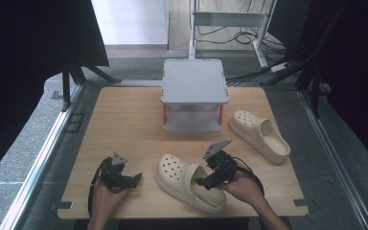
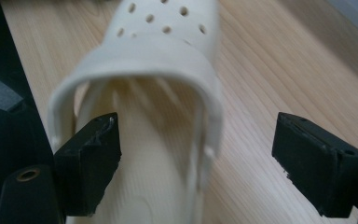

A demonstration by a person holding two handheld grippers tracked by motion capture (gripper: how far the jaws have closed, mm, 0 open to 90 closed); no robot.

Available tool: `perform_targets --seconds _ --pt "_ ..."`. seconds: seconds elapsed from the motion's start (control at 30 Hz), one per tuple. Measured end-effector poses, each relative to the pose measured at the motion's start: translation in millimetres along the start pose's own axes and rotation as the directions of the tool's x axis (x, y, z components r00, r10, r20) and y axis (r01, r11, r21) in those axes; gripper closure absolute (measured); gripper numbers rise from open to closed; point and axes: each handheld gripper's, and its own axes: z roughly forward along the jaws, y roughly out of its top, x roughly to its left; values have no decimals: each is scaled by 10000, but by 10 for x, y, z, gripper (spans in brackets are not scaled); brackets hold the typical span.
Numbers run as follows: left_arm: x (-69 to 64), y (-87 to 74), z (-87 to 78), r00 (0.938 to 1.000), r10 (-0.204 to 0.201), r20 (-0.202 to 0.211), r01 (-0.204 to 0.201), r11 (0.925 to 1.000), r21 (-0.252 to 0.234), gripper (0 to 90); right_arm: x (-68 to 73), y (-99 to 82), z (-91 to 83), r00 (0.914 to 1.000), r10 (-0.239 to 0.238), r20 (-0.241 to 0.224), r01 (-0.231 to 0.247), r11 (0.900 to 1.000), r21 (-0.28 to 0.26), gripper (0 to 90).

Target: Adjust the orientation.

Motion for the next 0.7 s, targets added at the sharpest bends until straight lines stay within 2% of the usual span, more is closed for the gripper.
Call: perform_targets --seconds 0.07,0.2,0.27,0.37,0.47,0.6,0.7 --pt "0 0 0 10000 3 0 -3 10000 2 0 -48 -53 -74 9998 183 128 -181 9997 -135 133" --pt "0 0 0 10000 2 0 -2 10000 1 0 -120 -125 -164 9991 251 332 -242 9994 -257 131" --pt "1 -1 1 10000 2 12 -2 10000 -16 0 -225 -204 -252 9974 632 343 -612 9965 -562 115" --pt "0 -1 1 10000 5 -4 -5 10000 -5 0 -315 -266 -320 9949 718 704 -661 9946 -799 65" --pt "0 0 0 10000 2 -2 -2 10000 0 0 -417 -330 -379 9909 869 1030 -756 9911 -1092 18" --pt "0 0 0 10000 2 -2 -2 10000 -2 0 -528 -394 -437 9873 961 1267 -817 9901 -1142 0" --pt "0 0 0 10000 4 -2 -4 10000 0 0 -674 -475 -540 9790 1262 1602 -1077 9870 -1191 0"
